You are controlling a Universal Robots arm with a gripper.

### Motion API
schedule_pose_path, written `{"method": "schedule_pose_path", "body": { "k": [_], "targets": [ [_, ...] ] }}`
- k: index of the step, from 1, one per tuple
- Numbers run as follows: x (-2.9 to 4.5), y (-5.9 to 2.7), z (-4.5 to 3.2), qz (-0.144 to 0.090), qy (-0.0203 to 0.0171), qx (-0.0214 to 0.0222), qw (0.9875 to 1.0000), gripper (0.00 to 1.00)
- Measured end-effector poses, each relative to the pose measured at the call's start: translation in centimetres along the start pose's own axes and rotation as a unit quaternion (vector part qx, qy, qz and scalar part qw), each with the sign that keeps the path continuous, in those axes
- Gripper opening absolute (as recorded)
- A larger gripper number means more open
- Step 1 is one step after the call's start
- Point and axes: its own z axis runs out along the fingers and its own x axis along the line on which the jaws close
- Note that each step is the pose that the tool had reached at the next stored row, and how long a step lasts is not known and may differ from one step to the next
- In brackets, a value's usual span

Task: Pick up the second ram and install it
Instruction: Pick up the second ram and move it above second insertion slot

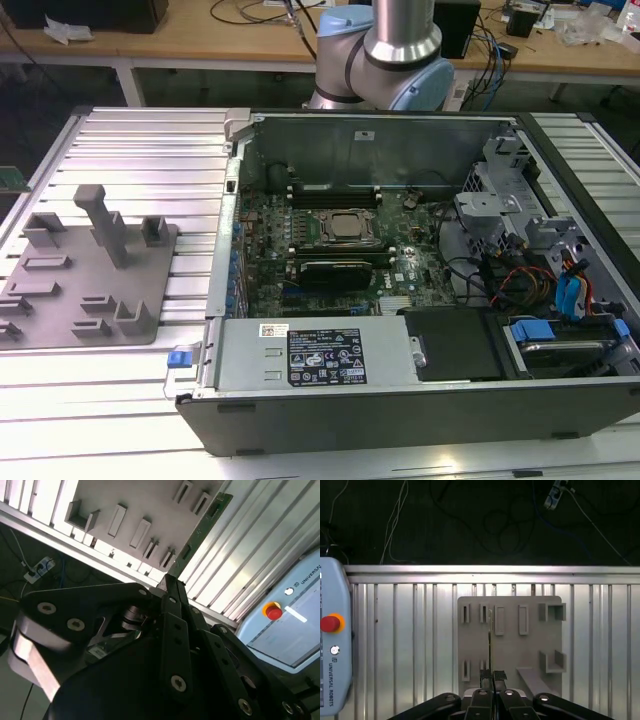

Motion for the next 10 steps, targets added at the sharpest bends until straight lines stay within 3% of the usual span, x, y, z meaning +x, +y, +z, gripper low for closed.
{"method": "schedule_pose_path", "body": {
  "k": [9,10],
  "targets": [
    [0.01,0.1,-4.91,0.0,-0.0001,0.0,1.0,0.09],
    [0.01,0.1,-5.09,0.0,-0.0001,0.0,1.0,0.09]
  ]
}}
